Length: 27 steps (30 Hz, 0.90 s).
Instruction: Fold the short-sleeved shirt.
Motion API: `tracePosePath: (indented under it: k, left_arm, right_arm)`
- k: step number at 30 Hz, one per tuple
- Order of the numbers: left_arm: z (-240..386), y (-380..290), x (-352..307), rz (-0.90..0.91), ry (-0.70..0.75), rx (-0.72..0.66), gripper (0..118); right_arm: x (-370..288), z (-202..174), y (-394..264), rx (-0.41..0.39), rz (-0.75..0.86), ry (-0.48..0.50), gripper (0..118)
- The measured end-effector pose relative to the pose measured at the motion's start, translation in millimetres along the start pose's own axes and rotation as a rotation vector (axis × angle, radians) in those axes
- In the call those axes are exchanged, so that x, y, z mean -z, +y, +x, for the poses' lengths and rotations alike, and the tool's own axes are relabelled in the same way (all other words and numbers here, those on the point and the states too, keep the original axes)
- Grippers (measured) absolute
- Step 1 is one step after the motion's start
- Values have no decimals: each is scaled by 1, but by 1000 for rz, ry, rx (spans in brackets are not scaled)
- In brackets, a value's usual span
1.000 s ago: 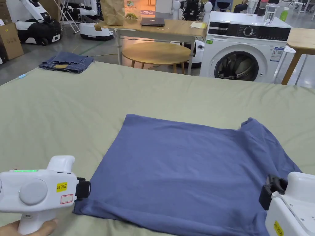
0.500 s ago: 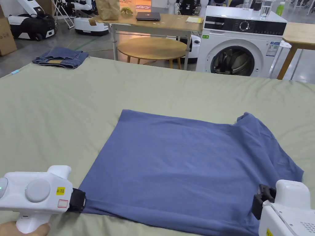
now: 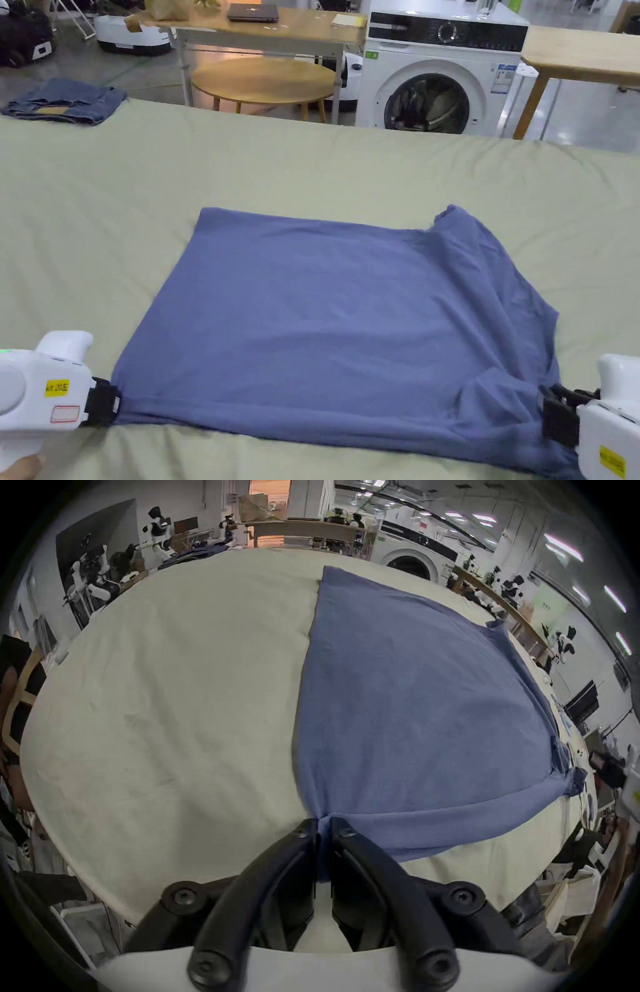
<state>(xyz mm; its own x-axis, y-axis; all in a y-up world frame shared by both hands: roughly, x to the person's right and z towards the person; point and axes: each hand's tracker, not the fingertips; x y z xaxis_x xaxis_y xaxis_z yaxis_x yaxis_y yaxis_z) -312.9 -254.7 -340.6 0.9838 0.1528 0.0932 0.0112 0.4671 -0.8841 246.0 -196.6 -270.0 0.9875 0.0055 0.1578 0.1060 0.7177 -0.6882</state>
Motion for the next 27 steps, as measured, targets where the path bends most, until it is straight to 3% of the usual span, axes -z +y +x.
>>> tracePosePath:
  k: [1, 2, 4, 7, 10, 12, 20, 27]
  left_arm:
    - [0, 1, 0, 5, 0, -3, 1]
    - [0, 0, -1, 6, 0, -6, 1]
    - [0, -2, -2, 12, 0, -11, 1]
    - [-1, -3, -2, 18, -4, -21, 1]
    - [-1, -5, -2, 31, -4, -27, 1]
    - [-1, -7, -2, 43, -1, -26, 1]
    - [4, 3, -21, 172, -12, -11, 1]
    - [11, 62, -34, 283, -38, 42, 1]
  right_arm:
    - [4, 4, -2, -3, -41, -3, 54]
    - [10, 8, -6, -12, -73, -4, 61]
    - [25, 12, -15, -46, -133, -12, 61]
    - [47, 13, -32, -23, -234, 5, 60]
    - [48, 7, -41, -23, -208, 8, 40]
    - [44, 3, -39, -50, -193, 19, 9]
    - [22, 4, -19, -17, -106, 56, 6]
    - [16, -3, 44, -15, -18, 80, 6]
